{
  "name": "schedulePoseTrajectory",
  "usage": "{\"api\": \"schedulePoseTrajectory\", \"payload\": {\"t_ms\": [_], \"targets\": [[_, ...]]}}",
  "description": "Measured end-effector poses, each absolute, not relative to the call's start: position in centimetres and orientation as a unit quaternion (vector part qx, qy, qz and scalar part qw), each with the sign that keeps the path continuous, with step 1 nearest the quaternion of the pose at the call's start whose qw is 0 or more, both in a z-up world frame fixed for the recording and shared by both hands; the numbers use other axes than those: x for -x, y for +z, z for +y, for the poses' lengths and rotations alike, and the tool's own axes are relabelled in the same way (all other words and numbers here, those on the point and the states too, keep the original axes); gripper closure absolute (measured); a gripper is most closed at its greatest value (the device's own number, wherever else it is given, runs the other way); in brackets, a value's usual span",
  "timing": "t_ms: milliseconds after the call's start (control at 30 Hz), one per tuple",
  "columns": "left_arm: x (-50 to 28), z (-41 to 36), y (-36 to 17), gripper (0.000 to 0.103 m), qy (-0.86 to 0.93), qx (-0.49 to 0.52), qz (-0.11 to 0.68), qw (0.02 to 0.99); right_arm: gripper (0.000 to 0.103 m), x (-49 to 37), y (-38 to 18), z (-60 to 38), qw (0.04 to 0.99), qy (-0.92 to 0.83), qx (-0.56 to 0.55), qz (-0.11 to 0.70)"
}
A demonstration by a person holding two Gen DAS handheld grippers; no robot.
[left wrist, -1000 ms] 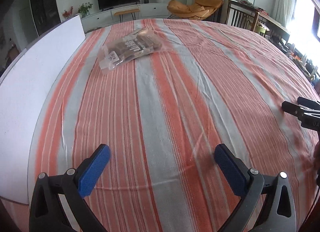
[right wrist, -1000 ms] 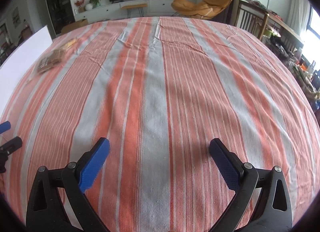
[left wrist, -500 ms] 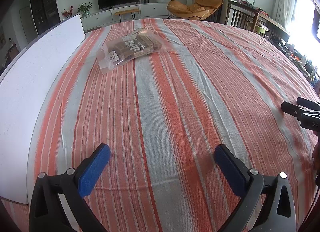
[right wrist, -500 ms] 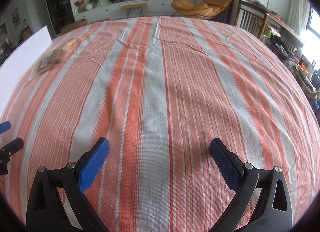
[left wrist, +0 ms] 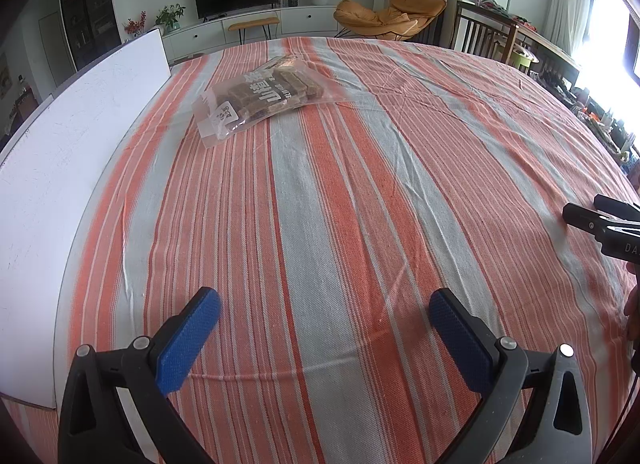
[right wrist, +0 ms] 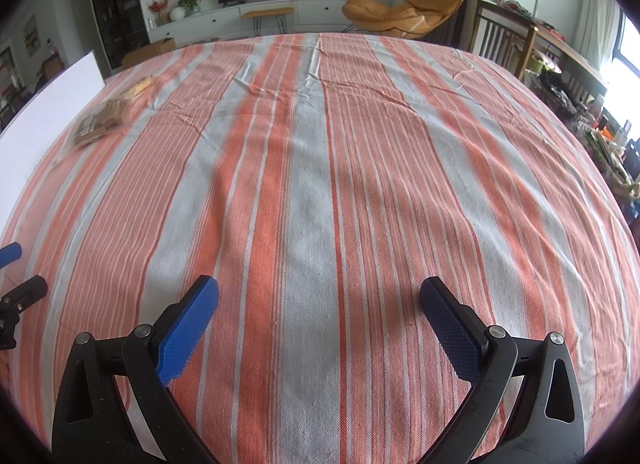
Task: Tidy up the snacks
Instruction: 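Return both tools over the remaining snacks on the table, then grasp the clear bag of brown cakes with the left tool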
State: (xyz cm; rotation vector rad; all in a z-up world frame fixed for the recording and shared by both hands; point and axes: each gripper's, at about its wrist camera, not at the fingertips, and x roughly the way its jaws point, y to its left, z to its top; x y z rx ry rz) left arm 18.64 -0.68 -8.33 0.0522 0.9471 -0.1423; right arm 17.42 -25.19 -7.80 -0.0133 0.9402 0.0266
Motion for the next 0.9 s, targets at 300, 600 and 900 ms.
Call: {"api": "schedulePoseTrajectory", "payload": {"t_ms": [300,600,900], "targets": [[-18.6,-0.7,-8.3,0.000,-0.068,-0.025,0.456,0.887,0.001,-17.4,-7.8,-25.2,0.891,0.013,0.006,0.453],[-21.5,-1.3,-7.7,0.000,-0.183,-0.110,0.532,0.819,0.001,-17.3,-8.1,-25.3,0.892,0.013,0.006,0.453],[-32.5,-0.9,-2.7,0.000,-0.211,-0.232,0.535,0.785,0.000,-16.8,-8.2,-25.5,0.892,0.014,0.004,0.453]]}}
